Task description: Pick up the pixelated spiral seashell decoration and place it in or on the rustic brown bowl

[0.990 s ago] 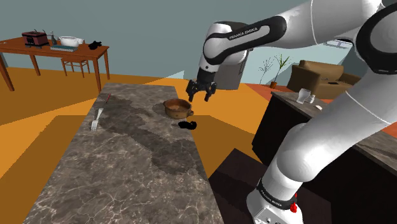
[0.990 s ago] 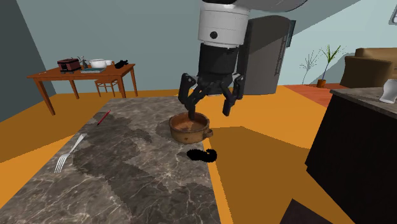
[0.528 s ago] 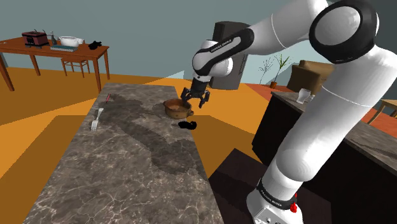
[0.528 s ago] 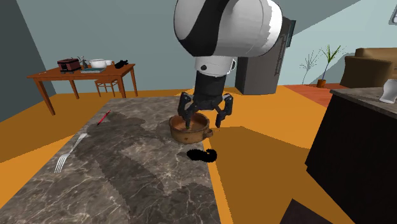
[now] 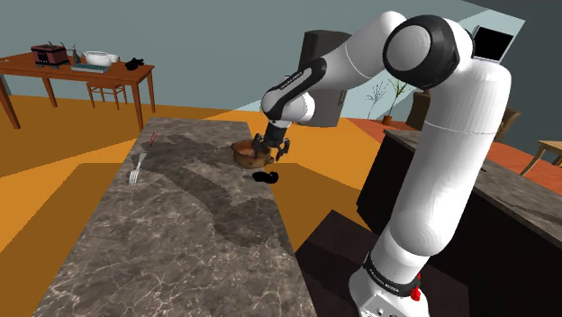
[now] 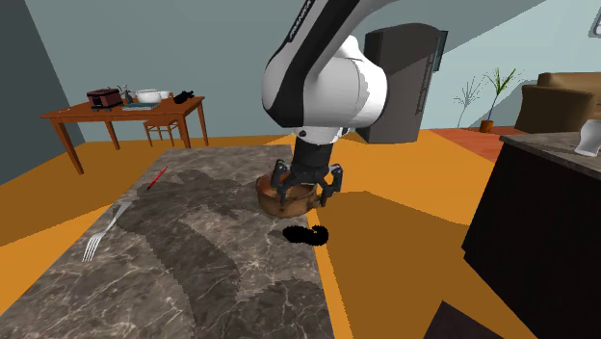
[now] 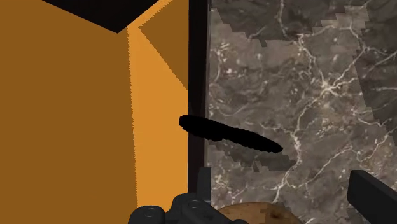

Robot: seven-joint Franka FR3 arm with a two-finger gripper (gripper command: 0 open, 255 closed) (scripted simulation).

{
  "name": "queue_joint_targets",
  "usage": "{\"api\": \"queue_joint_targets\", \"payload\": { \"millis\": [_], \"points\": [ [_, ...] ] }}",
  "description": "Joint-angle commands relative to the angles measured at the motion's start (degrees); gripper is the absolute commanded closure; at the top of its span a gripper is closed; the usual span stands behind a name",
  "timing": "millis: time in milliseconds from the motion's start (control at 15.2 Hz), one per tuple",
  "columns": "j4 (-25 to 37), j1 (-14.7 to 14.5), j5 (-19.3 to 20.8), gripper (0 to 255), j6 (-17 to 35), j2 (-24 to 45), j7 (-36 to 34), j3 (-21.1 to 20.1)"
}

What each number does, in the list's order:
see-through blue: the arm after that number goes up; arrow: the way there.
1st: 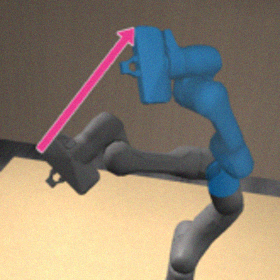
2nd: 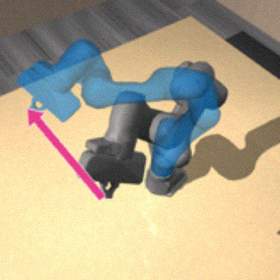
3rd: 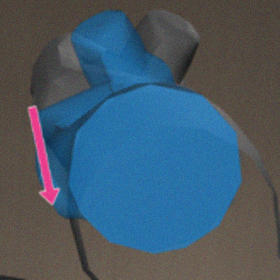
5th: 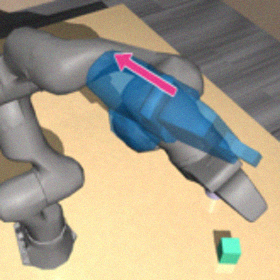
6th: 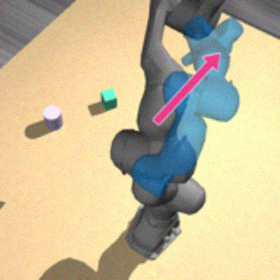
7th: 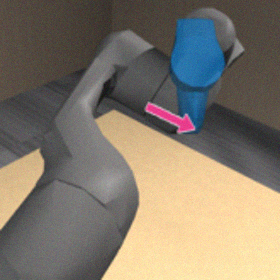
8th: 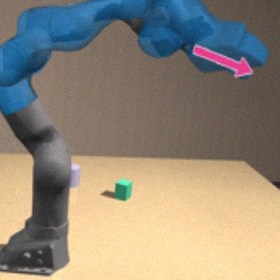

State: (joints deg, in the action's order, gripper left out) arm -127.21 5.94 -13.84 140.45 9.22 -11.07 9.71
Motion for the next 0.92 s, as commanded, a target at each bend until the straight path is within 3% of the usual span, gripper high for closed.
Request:
{"api": "queue_joint_targets", "payload": {
  "millis": [0,264,792,858],
  "points": [
    [-0.02,-0.02,-0.71,0,1.35,1.32,0.3,-0.23],
    [-0.11,0.05,-2.23,0,4.25,4.23,1.34,-0.85],
    [-0.11,0.06,-2.22,0,4.24,4.22,1.34,-0.86],
    [-0.11,0.06,-2.22,255,4.24,4.22,1.34,-0.86]
  ]
}}
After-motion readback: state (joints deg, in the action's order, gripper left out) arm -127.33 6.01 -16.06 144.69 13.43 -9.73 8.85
